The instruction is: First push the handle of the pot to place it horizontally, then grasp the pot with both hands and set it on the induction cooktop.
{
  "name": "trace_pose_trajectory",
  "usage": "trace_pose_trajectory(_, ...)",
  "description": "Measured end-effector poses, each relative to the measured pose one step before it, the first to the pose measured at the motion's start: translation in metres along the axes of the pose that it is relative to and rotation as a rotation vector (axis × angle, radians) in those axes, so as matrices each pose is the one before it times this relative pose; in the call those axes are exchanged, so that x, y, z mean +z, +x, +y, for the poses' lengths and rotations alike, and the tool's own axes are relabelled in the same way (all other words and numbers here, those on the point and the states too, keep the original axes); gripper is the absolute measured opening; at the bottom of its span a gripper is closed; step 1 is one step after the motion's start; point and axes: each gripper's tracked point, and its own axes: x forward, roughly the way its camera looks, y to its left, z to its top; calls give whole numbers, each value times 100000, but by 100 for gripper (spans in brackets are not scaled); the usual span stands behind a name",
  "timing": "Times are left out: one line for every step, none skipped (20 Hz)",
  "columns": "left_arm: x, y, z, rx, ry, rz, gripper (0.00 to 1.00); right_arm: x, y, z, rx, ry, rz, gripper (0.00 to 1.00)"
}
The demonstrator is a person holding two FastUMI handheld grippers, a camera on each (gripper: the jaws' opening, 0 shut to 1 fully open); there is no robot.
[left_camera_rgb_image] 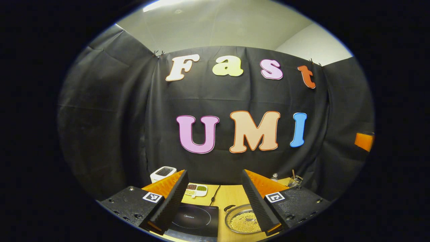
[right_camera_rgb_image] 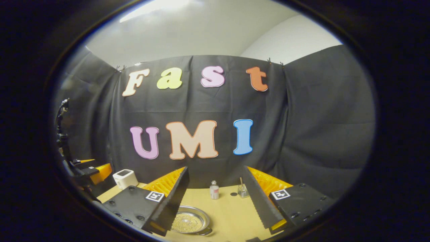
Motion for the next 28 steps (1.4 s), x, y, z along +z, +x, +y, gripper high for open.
trace_pose_trajectory(41,-41,58,86,473,-369,92,-101,-240,-4,-234,-218,177,93)
trace_pose_trajectory(143,-128,-52,-318,324,-196,92,54,-250,-10,-313,-170,33,93)
trace_pose_trajectory(-79,-102,-138,-541,228,48,92,-57,-300,-115,-528,-40,113,93)
trace_pose_trajectory(-17,-77,-160,-778,111,193,93,-22,-242,-53,-494,179,204,93)
trace_pose_trajectory(-5,-156,-186,-997,169,96,93,-131,-266,-181,-852,250,194,93)
trace_pose_trajectory(28,-99,-40,-913,504,39,93,-51,-269,-186,-823,64,102,93)
trace_pose_trajectory(-154,-125,10,-473,703,100,93,-132,-223,-32,-706,81,175,93)
trace_pose_trajectory(-41,-126,118,-371,499,-22,93,-133,-129,7,-342,260,531,93)
trace_pose_trajectory(-104,-129,34,-513,181,174,93,-341,-294,-19,-289,426,641,93)
trace_pose_trajectory(-203,-134,115,-123,-81,534,93,-165,-141,38,-227,374,701,93)
trace_pose_trajectory(-318,-106,233,131,-262,596,93,-287,-140,-11,-79,136,602,93)
trace_pose_trajectory(-165,-197,351,749,-377,511,93,-185,6,41,-165,-38,432,93)
trace_pose_trajectory(-186,-84,439,1152,-562,216,93,-215,-77,-71,-248,-88,361,93)
trace_pose_trajectory(-132,-32,296,415,-480,429,93,-81,-21,41,161,-13,295,93)
trace_pose_trajectory(-324,-190,292,498,-230,528,93,-249,-110,150,104,532,568,93)
trace_pose_trajectory(11,-127,396,614,-24,176,99,-176,-21,26,166,900,475,93)
trace_pose_trajectory(-55,-72,346,763,134,30,96,-132,79,-40,101,1008,490,93)
trace_pose_trajectory(67,-148,478,978,222,-357,93,50,-15,90,382,1298,305,93)
trace_pose_trajectory(142,-125,439,954,159,-354,93,113,-86,-148,2,1238,-414,87)
trace_pose_trajectory(-6,-128,330,885,188,-230,93,179,70,-312,-854,576,-381,81)
trace_pose_trajectory(-162,-160,301,923,232,5,93,61,-233,38,458,703,-258,72)
trace_pose_trajectory(-80,-90,185,528,72,216,92,84,76,-92,-323,214,-341,57)
trace_pose_trajectory(-148,-140,179,424,-34,261,95,149,60,-115,-119,-229,-480,41)
trace_pose_trajectory(-44,-94,175,581,-164,120,93,108,-93,-68,203,-188,-523,26)
trace_pose_trajectory(-96,-156,247,638,-245,225,93,27,-19,98,57,-49,-358,11)
trace_pose_trajectory(-109,-151,98,370,-282,158,93,-13,34,116,627,-208,148,4)
trace_pose_trajectory(-92,-159,120,490,-175,160,96,-329,-91,92,570,-767,751,0)
trace_pose_trajectory(-36,-151,104,283,-38,187,93,-358,-3,28,254,-981,1115,0)
